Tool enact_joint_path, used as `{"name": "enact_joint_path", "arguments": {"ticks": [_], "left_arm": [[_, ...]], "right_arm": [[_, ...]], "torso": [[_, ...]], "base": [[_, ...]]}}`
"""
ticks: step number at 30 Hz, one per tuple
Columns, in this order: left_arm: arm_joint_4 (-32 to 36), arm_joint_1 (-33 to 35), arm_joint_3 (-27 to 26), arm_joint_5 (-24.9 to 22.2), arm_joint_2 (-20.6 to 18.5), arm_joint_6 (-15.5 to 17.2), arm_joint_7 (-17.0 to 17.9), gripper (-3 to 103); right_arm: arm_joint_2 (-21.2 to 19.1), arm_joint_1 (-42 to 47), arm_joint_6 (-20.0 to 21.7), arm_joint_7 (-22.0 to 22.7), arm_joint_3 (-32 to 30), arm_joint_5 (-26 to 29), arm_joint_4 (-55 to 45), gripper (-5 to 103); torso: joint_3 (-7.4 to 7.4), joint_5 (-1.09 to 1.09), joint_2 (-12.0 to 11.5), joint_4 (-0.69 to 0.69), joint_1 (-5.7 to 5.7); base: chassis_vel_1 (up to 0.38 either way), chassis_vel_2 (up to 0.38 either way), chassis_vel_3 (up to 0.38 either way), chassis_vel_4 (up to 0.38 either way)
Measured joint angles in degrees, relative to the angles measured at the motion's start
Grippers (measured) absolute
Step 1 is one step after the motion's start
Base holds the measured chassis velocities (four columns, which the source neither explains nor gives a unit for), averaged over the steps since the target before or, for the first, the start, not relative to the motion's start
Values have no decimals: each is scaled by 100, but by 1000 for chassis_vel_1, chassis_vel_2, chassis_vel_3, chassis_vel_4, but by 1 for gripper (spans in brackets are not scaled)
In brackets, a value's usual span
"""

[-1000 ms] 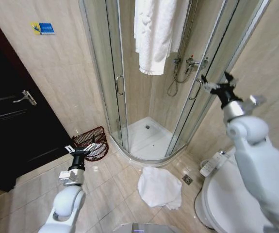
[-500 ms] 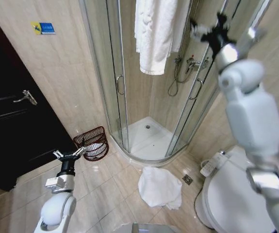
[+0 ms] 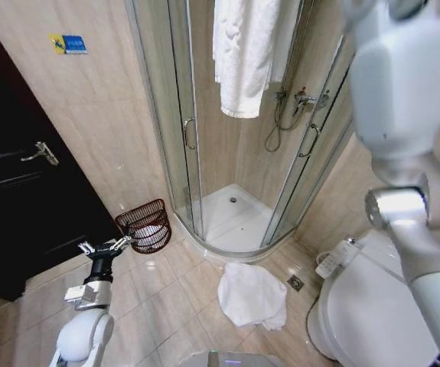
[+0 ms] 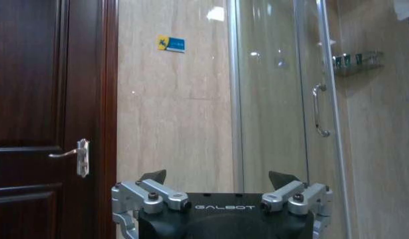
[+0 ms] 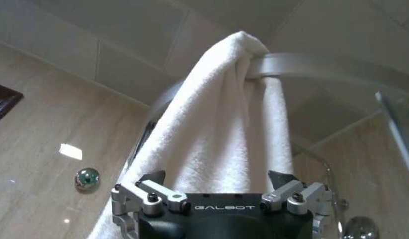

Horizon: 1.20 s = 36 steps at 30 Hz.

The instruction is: Discard the used towel into the hamper.

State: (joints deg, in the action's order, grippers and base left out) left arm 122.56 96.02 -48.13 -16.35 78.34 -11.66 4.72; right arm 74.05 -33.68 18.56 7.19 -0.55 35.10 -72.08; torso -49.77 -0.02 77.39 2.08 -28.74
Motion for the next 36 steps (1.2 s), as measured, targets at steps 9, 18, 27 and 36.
{"name": "enact_joint_path", "arguments": {"ticks": [9,18,27,36], "left_arm": [[-88,-83,91,11,2,-17,-10,100],[-134,-131,110,-82,-72,-67,-26,100],[-223,-171,120,-90,-75,-101,-28,100],[-313,-226,132,-91,-82,-129,-29,100]], "right_arm": [[140,-18,56,382,317,417,244,100],[-7,336,257,798,410,996,-36,100],[55,537,192,725,437,1016,-128,87],[65,636,129,654,407,888,-106,54]], "torso": [[0,0,-1,0,0],[0,3,-1,-1,0],[0,0,-1,1,0],[0,2,-1,0,0]], "base": [[0,0,0,0],[0,0,0,0],[0,0,0,0],[0,0,0,0]]}}
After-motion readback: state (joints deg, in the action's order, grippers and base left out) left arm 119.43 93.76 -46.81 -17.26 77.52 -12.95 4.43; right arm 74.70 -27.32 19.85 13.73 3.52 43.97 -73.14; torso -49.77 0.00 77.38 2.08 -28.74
